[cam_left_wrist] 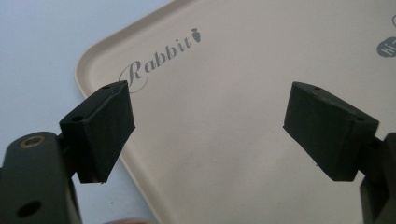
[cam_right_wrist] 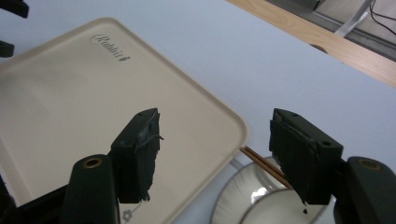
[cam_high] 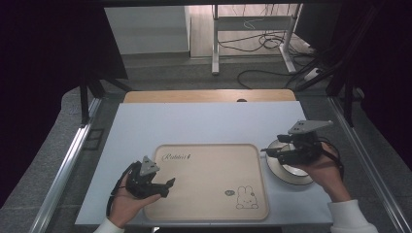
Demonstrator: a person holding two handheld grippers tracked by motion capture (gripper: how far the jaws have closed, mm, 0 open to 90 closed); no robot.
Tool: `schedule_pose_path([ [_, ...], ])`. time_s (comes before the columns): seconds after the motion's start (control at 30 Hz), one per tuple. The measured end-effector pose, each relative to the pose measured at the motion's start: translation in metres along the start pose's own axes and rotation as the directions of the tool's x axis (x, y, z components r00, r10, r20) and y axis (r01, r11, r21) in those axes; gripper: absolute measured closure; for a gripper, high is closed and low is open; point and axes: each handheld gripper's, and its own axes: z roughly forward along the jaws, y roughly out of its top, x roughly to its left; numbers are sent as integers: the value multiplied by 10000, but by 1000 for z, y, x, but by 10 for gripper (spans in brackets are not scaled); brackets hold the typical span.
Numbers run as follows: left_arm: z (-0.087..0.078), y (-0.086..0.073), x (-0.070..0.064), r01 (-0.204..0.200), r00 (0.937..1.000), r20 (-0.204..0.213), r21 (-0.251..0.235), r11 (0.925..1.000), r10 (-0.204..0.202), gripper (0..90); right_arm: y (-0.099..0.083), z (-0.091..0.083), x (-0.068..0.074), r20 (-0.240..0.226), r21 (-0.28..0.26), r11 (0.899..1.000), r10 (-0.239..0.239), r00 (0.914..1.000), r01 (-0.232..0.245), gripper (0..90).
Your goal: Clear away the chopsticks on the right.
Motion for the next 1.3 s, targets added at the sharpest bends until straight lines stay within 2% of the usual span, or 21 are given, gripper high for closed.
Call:
schedule_pose_path([
  [0.1,2,-1,1,-26,10000,29,73,10000,25,162,-4,-5,-12,249,-179,9997,172,9995,-167,353],
  [0.2,3,-1,2,-13,10000,22,122,9999,13,162,-6,-7,-21,417,-31,9996,265,9988,-264,363],
  [0.3,3,-1,3,84,10000,15,79,9999,-84,162,-11,-13,-35,671,-38,9983,581,9961,-580,389],
  [0.33,3,-1,3,84,10000,15,79,9999,-84,162,-11,-13,-35,671,-38,9983,581,9961,-580,389],
  [0.37,4,-2,3,87,10000,-10,94,9999,-87,162,-13,-18,-43,829,-59,9973,741,9938,-739,402],
  [0.4,4,-2,3,87,10000,-10,94,9999,-87,162,-13,-18,-43,829,-59,9973,741,9938,-739,402],
  [0.43,4,-2,3,39,10000,-2,136,9999,-39,162,-17,-23,-51,985,-119,9958,910,9910,-903,417],
  [0.47,4,-2,3,39,10000,-2,136,9999,-39,163,-17,-23,-51,985,-119,9958,910,9910,-903,417],
  [0.57,3,-2,2,80,10000,-35,106,9999,-80,162,-26,-32,-65,1652,147,9932,1114,9799,-1154,433],
  [0.6,3,-2,2,80,10000,-35,106,9999,-80,162,-26,-32,-65,1652,147,9932,1114,9799,-1154,433],
  [0.63,3,-1,1,63,10000,-55,87,9999,-62,162,-30,-36,-71,1832,148,9901,1346,9738,-1396,442],
  [0.77,3,-2,1,46,10000,-79,101,9999,-46,162,-39,-42,-86,2150,173,9825,1775,9604,-1854,465],
  [0.8,3,-2,1,46,10000,-79,101,9999,-46,162,-39,-42,-86,2150,173,9825,1775,9604,-1854,465],
  [0.83,3,-2,1,54,9999,-115,96,9999,-53,161,-44,-42,-93,2261,271,9789,1915,9551,-2027,489],
  [0.9,3,-2,1,57,9999,-133,104,9999,-56,161,-47,-39,-99,2412,505,9757,1954,9506,-2134,505],
  [1.0,4,-1,1,51,9999,-134,134,9999,-49,161,-50,-35,-105,2564,719,9733,1932,9471,-2180,523],
  [1.03,4,-1,1,39,9999,-133,147,9999,-37,160,-52,-30,-111,2873,870,9733,1797,9408,-2125,549],
  [1.1,5,-2,1,7,9999,-122,189,9998,-4,161,-53,-25,-117,3153,1105,9704,1706,9335,-2146,572],
  [1.2,4,-2,2,13,9999,-157,172,9999,-11,161,-53,-20,-123,3178,1311,9664,1704,9327,-2212,594],
  [1.3,4,-3,3,66,9997,-217,179,9998,-62,159,-56,-11,-136,3182,1809,9549,1696,9327,-2354,631],
])
